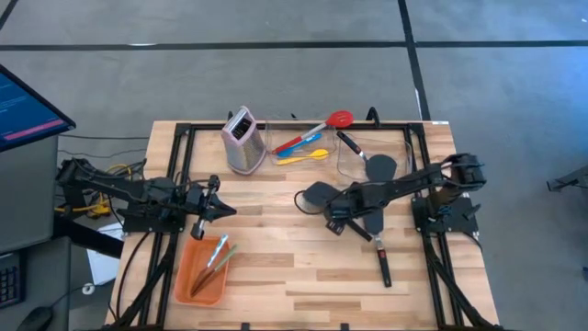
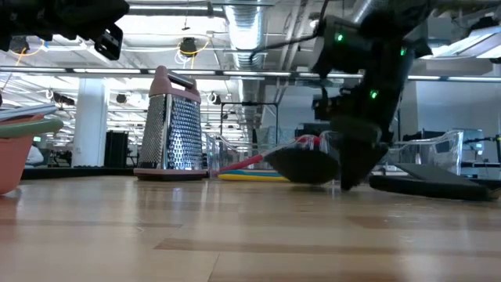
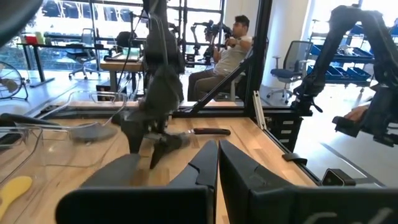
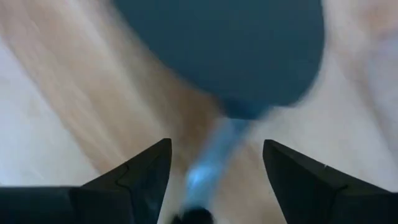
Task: Pick & Place Kitchen Items
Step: Put the top black spatula into the right transparent bin
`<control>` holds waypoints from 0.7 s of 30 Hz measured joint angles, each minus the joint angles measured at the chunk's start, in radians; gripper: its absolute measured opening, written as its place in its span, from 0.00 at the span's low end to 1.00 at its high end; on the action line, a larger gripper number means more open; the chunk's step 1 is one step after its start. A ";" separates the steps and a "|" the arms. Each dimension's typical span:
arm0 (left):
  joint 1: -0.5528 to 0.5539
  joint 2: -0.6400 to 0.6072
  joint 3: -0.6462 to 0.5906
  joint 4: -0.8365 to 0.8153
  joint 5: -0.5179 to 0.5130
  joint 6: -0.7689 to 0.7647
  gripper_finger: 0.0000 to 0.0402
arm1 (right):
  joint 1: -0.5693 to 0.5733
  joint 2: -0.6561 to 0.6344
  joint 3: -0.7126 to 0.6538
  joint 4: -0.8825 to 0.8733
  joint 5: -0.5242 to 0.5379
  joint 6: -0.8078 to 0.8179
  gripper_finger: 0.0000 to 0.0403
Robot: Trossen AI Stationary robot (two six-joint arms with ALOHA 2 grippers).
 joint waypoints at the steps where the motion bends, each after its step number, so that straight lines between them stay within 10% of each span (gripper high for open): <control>1: 0.000 0.000 0.000 -0.002 0.000 0.000 0.00 | 0.000 -0.010 0.000 -0.019 0.004 -0.004 0.62; 21: 0.000 0.070 -0.002 -0.001 0.000 -0.004 0.00 | -0.041 0.016 -0.001 0.055 0.004 -0.034 0.62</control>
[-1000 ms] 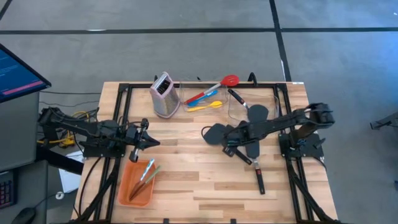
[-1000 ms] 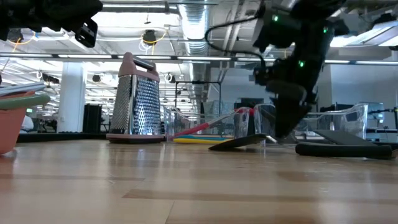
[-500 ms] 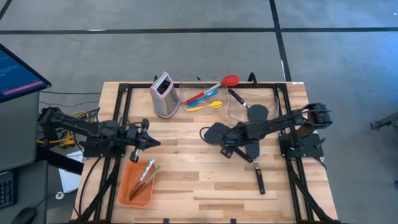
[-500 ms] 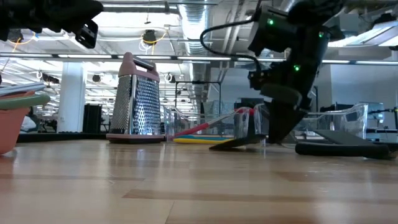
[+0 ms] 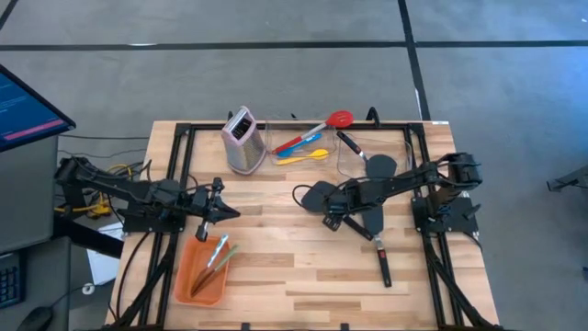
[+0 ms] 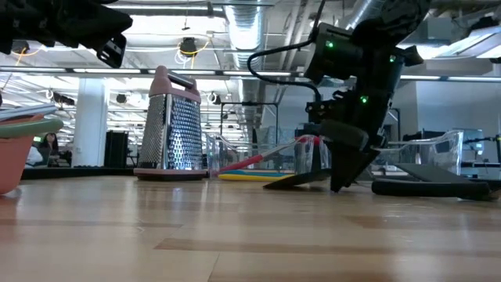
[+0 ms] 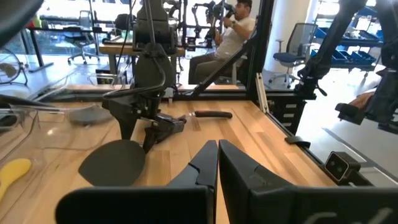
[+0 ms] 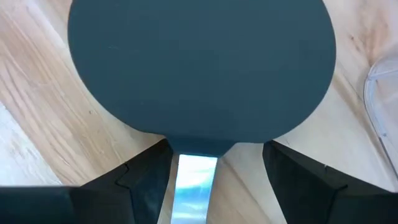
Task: Pick & Place Kitchen Items
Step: Put the top black spatula into the right transparent bin
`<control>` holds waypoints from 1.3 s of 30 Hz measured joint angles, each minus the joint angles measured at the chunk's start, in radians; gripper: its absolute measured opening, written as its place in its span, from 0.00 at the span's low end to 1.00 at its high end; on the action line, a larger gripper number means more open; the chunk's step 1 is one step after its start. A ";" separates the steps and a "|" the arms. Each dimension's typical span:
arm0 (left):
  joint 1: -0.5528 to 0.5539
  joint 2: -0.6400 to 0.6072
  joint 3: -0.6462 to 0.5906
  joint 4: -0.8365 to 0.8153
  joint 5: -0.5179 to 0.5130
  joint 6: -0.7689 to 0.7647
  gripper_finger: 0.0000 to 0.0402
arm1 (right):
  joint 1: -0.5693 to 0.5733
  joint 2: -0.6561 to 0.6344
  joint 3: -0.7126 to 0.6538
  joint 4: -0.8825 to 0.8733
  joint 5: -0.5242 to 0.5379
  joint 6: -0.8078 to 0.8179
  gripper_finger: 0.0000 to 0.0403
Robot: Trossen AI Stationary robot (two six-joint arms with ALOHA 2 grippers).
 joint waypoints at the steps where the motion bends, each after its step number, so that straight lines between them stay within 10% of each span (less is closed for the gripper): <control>1: 0.000 0.001 0.000 0.002 0.000 0.000 0.00 | -0.003 0.004 0.001 0.000 0.002 -0.003 0.62; 9: 0.000 0.001 0.000 0.001 0.000 0.000 0.00 | -0.001 0.011 0.009 0.001 0.002 -0.011 0.53; 19: 0.000 0.001 0.000 0.001 0.000 0.000 0.00 | -0.001 0.016 0.070 -0.021 0.000 -0.030 0.15; 28: 0.000 0.001 0.000 0.001 0.000 -0.004 0.00 | 0.034 0.016 0.270 -0.230 -0.047 -0.156 0.14; 39: 0.000 0.001 0.000 0.001 0.000 -0.004 0.00 | 0.052 -0.037 0.580 -0.622 0.238 -0.259 0.14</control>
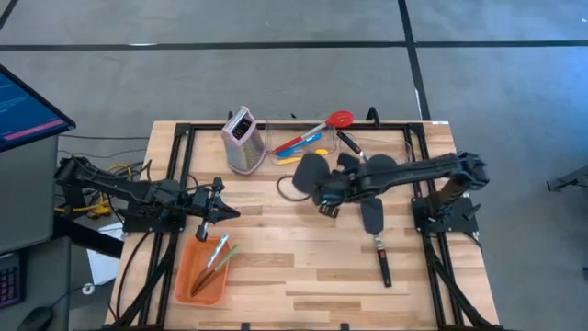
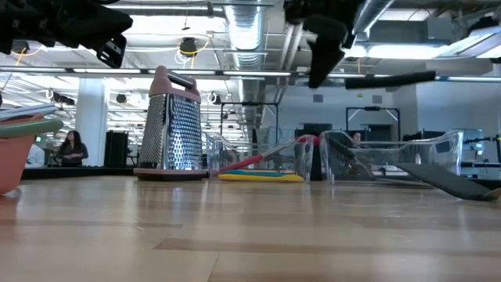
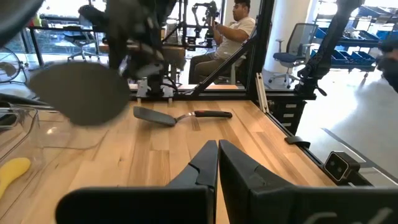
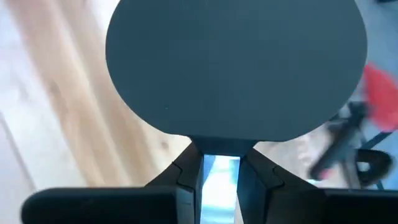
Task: Pick & Place Kitchen Items
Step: Put the top black spatula into the right transparent bin
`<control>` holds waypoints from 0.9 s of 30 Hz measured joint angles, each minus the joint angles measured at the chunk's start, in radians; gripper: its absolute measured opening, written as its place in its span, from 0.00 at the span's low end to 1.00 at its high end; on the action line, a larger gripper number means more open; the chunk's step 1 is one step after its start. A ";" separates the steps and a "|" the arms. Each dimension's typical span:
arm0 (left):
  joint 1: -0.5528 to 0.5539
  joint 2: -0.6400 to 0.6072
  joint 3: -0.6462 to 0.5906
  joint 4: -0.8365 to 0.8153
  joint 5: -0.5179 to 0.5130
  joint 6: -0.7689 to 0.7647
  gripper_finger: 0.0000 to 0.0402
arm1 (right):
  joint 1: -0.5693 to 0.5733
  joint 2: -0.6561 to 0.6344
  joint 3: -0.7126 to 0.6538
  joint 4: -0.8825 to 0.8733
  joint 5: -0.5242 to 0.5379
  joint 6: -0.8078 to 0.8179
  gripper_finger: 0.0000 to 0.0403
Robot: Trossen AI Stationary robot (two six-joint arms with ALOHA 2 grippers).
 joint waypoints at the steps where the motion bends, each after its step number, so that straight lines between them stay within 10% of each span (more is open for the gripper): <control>1: 0.000 0.000 0.000 0.000 0.000 0.000 0.00 | -0.006 -0.025 0.002 -0.006 0.022 0.000 0.14; 14: 0.000 0.002 -0.003 0.003 0.000 0.005 0.00 | -0.092 -0.451 -0.221 0.025 0.342 0.113 0.14; 27: 0.000 0.002 -0.003 0.009 0.000 0.006 0.00 | -0.235 -0.571 -0.705 0.506 0.598 0.103 0.14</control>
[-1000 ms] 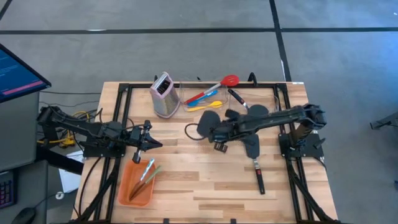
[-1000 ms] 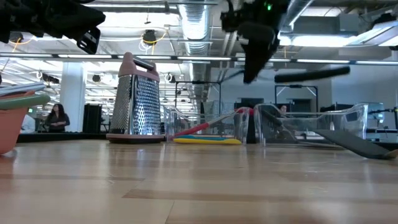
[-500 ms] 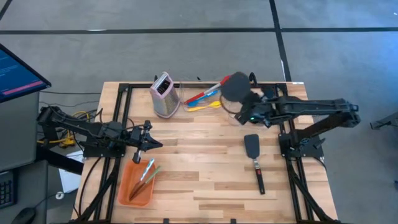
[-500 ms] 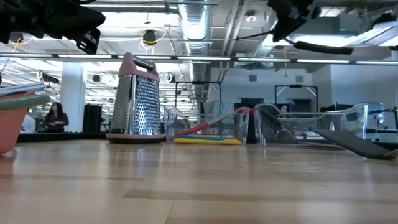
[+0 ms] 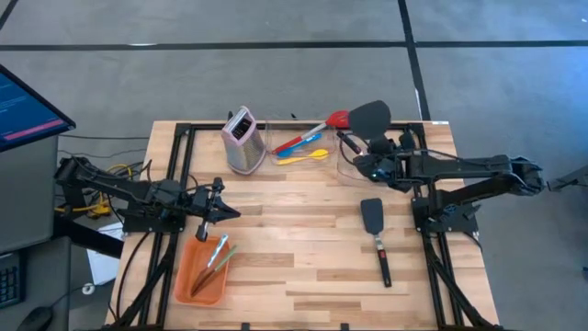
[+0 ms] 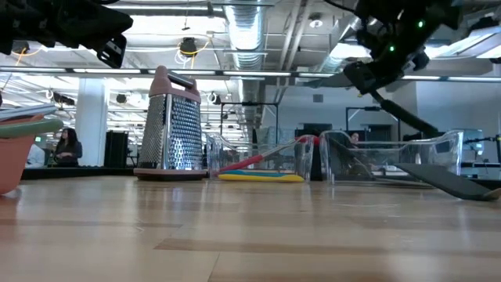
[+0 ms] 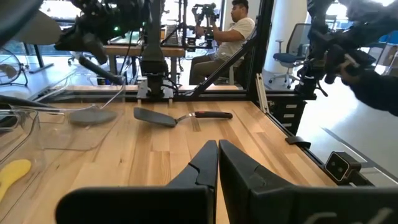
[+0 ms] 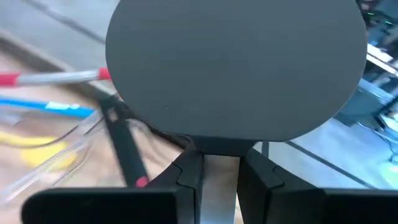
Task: Pick & Place Kitchen Items
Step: Put the top black spatula into the right transparent bin
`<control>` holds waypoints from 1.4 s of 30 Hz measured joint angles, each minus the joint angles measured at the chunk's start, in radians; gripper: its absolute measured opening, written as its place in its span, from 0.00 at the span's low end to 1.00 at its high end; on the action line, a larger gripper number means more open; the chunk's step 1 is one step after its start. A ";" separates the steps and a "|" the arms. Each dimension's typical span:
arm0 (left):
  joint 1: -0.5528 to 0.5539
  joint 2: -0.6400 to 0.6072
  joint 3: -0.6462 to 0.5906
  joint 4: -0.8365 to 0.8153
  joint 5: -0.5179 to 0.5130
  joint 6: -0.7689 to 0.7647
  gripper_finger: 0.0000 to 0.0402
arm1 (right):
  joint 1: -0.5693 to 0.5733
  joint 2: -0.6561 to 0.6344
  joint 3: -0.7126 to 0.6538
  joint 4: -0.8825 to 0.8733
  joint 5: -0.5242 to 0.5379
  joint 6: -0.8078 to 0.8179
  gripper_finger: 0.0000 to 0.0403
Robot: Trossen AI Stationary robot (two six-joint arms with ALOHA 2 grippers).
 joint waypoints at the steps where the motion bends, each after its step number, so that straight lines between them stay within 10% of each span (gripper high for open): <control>1: 0.000 0.000 0.000 0.000 0.000 0.000 0.00 | -0.011 -0.008 -0.024 0.038 0.016 0.000 0.14; 32: 0.000 0.000 -0.001 0.006 0.000 -0.002 0.00 | -0.106 0.172 -0.171 0.302 0.044 0.002 0.14; 42: 0.000 0.000 -0.001 0.006 0.000 -0.002 0.00 | -0.074 0.197 -0.166 0.325 0.003 -0.001 0.45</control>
